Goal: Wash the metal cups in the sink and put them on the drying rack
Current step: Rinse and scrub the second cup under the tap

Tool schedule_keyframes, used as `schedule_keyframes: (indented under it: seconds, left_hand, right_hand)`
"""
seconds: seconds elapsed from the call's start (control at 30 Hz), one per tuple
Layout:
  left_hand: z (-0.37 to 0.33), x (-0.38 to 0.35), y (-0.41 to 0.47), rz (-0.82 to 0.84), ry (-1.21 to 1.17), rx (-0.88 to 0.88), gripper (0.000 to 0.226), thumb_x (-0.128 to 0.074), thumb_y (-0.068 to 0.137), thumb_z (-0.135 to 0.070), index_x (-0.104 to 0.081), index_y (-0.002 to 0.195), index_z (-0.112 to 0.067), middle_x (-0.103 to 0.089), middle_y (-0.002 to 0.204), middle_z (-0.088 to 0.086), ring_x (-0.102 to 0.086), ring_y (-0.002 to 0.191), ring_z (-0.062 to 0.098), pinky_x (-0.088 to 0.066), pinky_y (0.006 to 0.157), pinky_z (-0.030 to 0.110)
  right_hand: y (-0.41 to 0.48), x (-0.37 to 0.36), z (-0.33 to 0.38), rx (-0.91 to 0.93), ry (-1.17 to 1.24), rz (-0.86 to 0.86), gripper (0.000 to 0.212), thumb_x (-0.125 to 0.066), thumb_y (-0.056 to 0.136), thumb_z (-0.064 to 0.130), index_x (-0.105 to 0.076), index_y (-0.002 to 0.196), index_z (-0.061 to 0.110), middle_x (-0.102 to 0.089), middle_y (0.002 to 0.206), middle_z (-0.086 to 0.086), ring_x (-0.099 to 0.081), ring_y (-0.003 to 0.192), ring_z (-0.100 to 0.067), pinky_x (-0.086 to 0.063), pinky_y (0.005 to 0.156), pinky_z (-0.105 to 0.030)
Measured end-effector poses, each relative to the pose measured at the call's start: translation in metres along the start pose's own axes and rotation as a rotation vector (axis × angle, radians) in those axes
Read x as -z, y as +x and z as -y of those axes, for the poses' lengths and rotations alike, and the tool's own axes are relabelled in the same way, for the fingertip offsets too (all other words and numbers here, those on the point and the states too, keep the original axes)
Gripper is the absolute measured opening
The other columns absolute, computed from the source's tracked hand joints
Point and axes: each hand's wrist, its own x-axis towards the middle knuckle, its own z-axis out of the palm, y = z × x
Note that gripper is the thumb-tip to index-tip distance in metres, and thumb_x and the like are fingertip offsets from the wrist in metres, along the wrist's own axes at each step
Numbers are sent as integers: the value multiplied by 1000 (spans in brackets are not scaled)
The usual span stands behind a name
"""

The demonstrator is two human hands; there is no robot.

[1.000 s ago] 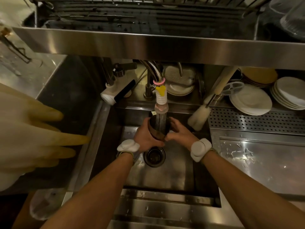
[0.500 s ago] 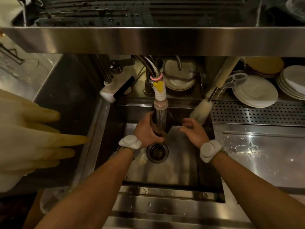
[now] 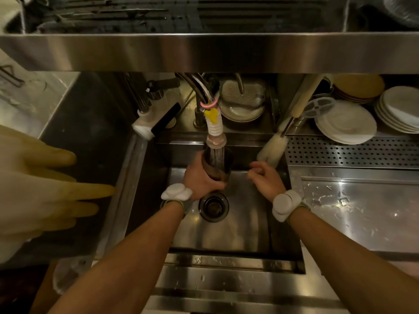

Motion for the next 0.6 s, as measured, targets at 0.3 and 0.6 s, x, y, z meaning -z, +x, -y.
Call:
schedule_keyframes:
  seconds: [0.3, 0.6]
  left_hand:
    - [-4, 4, 3, 23, 37, -16, 97, -89, 53, -28, -36, 135, -21, -55, 112, -9, -56, 105, 10, -43, 86, 22]
    - [-4, 8, 0, 34, 108, 12, 98, -87, 54, -31, -34, 136, -21, -58, 124, 0, -58, 112, 19, -46, 90, 28]
  right_hand:
    - [-1, -4, 0, 19, -5, 3, 37, -58, 89, 17, -52, 126, 16, -61, 107, -3, -58, 103, -19, -43, 80, -23]
    - [-2, -7, 0, -7, 16, 17, 38, -59, 88, 17, -53, 126, 15, -61, 111, -8, -59, 106, -22, -44, 87, -27]
